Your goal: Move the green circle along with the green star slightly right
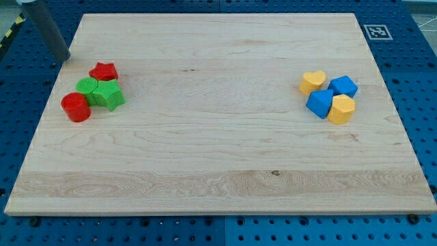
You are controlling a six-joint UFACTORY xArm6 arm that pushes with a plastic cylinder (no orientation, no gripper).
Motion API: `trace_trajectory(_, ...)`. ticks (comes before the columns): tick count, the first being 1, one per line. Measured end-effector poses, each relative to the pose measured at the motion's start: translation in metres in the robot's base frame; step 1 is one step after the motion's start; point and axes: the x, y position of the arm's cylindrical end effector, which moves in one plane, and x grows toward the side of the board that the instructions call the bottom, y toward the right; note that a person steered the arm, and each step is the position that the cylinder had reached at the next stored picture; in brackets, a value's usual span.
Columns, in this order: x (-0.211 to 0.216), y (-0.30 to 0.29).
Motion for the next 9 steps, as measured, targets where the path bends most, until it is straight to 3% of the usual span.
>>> trace_trajectory(1,0.019,0.000)
trace_trajectory(2,0.070,0.000)
trace_trajectory(4,0.087,0.001)
trace_trajectory(6,0.138,0.010)
trace_trajectory(7,0.137,0.010)
trace_trajectory(8,0.098,0.016)
trace_trajectory(9,0.098,0.016)
